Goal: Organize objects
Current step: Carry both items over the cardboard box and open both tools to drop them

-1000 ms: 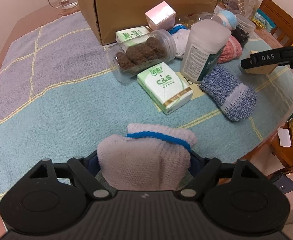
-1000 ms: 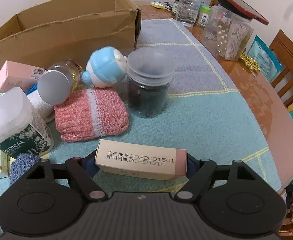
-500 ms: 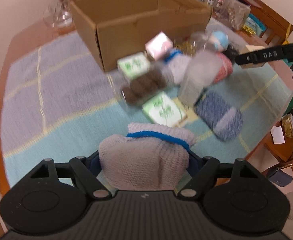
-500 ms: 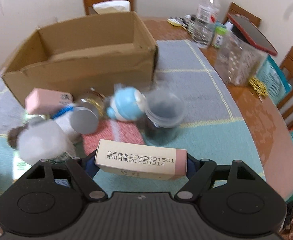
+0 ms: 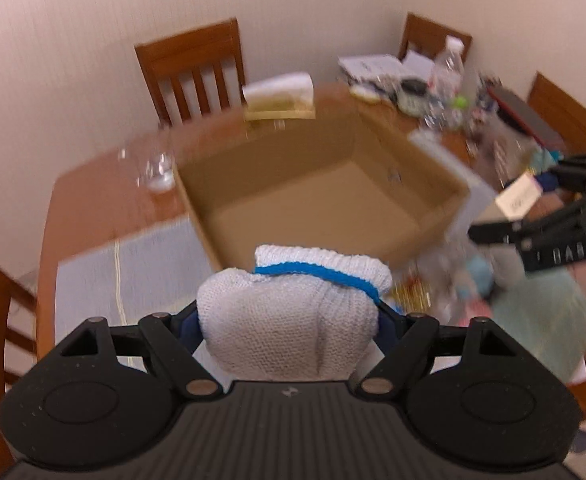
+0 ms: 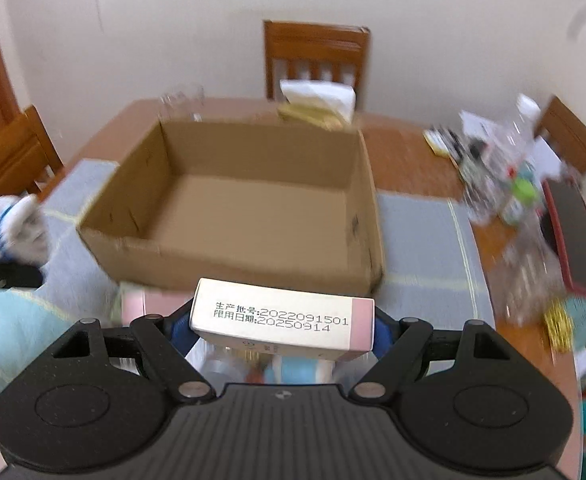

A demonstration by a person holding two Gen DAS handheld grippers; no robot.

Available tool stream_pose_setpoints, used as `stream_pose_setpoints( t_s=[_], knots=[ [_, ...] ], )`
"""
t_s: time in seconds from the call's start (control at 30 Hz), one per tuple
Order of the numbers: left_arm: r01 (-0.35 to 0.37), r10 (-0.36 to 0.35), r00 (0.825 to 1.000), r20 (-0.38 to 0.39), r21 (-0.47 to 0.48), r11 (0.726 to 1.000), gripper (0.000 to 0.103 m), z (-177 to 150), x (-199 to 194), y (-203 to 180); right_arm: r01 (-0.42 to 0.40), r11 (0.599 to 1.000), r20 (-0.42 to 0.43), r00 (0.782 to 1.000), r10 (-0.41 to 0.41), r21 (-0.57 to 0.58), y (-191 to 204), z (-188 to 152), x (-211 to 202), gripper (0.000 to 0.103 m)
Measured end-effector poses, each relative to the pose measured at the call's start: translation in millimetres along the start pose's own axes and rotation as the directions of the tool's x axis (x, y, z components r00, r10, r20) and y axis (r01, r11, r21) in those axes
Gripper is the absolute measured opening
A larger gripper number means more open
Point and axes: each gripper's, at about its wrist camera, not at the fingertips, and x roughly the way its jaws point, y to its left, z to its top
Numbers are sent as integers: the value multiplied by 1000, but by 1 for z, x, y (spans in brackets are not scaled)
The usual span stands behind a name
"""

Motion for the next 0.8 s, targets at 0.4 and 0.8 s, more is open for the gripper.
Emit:
stream_pose_setpoints(
  t_s=[0.4,0.8],
  knots=[
    [-77,73,996,-53,-58,995,80,56,88,-6,-97,993,-38,995,95,-60,-8,63,60,84],
    [-162,160,987,-26,-121,979,99,61,91,5,-140,987,-35,990,137,-75,-6,66,69,103]
  ],
)
